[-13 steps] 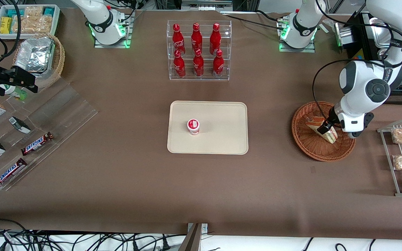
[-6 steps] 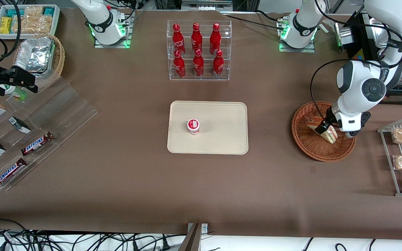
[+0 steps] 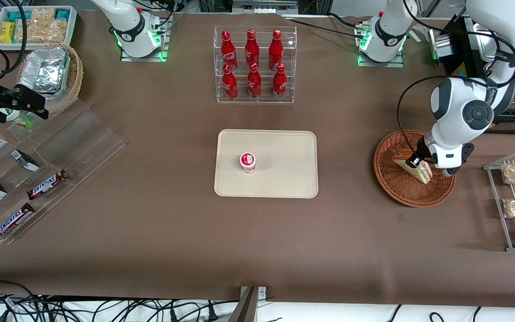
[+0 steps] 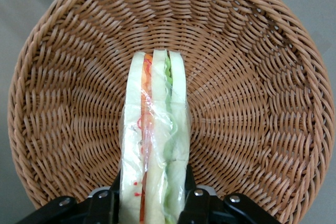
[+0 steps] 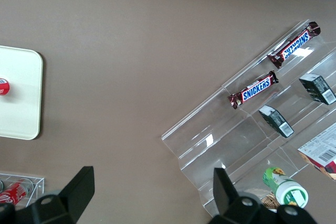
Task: Place sandwich from basket to tray
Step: 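Carry the sandwich with the left gripper over the cream tray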
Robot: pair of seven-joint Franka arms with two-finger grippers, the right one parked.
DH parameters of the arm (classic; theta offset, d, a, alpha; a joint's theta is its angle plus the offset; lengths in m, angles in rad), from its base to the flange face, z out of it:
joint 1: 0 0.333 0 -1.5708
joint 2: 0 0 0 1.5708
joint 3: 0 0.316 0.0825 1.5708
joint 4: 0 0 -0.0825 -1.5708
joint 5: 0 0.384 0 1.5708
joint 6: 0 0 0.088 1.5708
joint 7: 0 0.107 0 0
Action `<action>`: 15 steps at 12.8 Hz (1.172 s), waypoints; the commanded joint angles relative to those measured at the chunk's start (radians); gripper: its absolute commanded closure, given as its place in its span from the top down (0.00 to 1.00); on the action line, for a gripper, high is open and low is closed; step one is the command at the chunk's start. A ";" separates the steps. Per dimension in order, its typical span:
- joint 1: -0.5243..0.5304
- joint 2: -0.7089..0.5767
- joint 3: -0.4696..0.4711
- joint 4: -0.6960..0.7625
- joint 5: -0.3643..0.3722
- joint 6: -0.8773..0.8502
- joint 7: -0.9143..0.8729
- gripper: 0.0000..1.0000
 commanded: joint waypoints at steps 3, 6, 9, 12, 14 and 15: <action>-0.009 -0.019 -0.020 0.083 0.050 -0.110 -0.001 0.44; -0.009 -0.021 -0.063 0.218 0.071 -0.314 0.064 0.43; -0.009 -0.024 -0.129 0.336 0.071 -0.494 0.141 0.42; -0.009 -0.022 -0.250 0.415 0.071 -0.613 0.138 0.43; -0.009 -0.021 -0.337 0.429 0.068 -0.618 0.121 0.43; -0.011 -0.016 -0.379 0.429 0.068 -0.609 0.121 0.43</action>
